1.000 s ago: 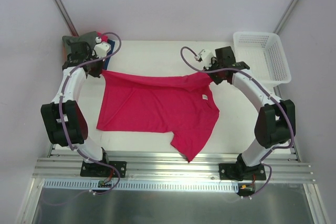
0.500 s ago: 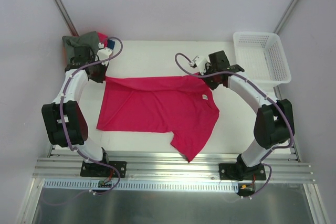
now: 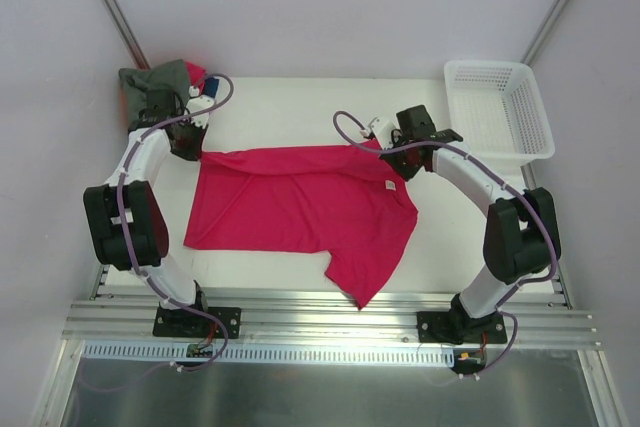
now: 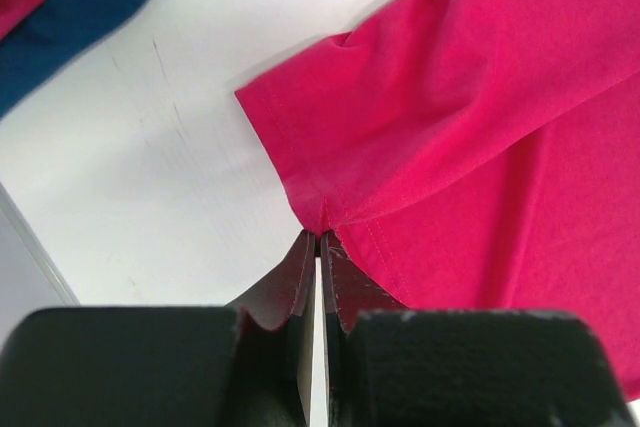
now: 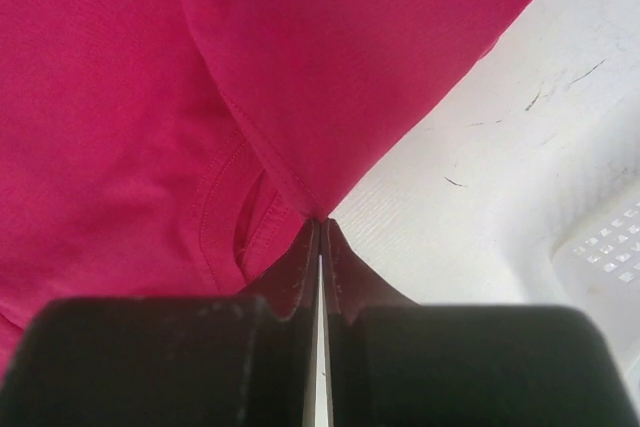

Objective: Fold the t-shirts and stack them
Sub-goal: Fold the flattened tshirt in 1/3 of the way

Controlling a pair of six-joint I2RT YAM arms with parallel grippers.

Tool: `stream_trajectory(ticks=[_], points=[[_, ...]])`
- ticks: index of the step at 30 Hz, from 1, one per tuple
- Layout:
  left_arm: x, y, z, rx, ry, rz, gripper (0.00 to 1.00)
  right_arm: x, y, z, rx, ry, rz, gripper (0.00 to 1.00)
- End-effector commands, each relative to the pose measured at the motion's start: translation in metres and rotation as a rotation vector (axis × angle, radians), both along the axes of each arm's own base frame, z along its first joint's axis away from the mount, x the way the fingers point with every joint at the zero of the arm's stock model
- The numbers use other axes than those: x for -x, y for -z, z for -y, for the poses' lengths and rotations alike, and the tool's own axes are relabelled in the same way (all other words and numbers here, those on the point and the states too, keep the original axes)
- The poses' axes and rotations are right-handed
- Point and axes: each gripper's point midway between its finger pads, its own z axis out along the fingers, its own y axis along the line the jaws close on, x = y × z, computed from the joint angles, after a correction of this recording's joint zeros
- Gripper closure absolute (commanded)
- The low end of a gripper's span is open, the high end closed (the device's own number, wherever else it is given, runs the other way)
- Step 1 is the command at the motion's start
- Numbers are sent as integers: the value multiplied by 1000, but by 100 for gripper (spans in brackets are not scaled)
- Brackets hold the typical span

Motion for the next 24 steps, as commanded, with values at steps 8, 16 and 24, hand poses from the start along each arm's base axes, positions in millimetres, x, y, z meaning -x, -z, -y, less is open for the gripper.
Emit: stream_trajectory(ticks=[8, 16, 24], points=[[2, -1, -6, 3, -56, -46, 100, -4, -9, -11, -39, -19, 11, 99], [17, 0, -3, 13, -70, -67, 100, -1, -10, -11, -48, -16, 13, 99], [31, 7, 5, 59, -83, -144, 100, -1, -17, -11, -59, -9, 24, 99]])
